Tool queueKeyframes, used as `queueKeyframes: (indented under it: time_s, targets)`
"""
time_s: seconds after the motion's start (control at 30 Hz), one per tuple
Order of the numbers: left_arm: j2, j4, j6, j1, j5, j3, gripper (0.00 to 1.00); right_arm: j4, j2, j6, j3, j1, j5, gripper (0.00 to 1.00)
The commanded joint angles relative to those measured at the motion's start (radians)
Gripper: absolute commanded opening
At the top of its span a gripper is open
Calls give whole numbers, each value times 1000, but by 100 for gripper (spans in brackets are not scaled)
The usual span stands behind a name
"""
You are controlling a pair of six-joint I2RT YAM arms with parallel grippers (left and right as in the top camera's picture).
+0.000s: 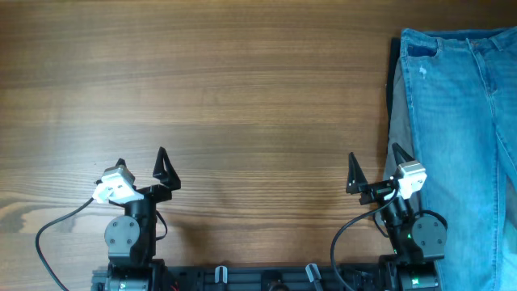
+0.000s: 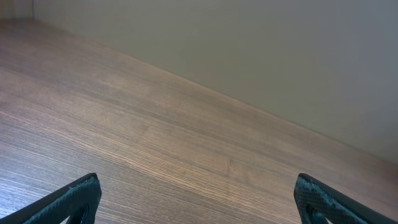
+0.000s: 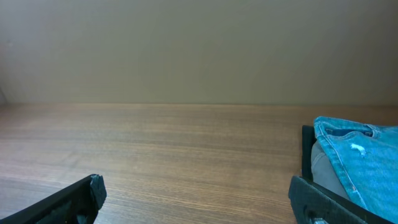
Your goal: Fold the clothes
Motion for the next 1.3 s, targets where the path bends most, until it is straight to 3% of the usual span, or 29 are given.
queueKeyframes:
  time_s: [0.0,0.67,0.97,1.1,1.27]
  targets:
    - [2,2,-2,0,-13,-5,100,1,6,-5,-1,2,10,100]
    - [2,3,-2,0,-14,-5,100,2,6,-2,-1,2,6,100]
    - [2,26,-2,0,291,-5,100,6,6,267,-1,2,-33,100]
    - [2,167,-2,0,380,29,100,9,6,204,54,2,-194,100]
    - [35,81,-1,0,374,207,100,-107,27,187,205,2,-212,100]
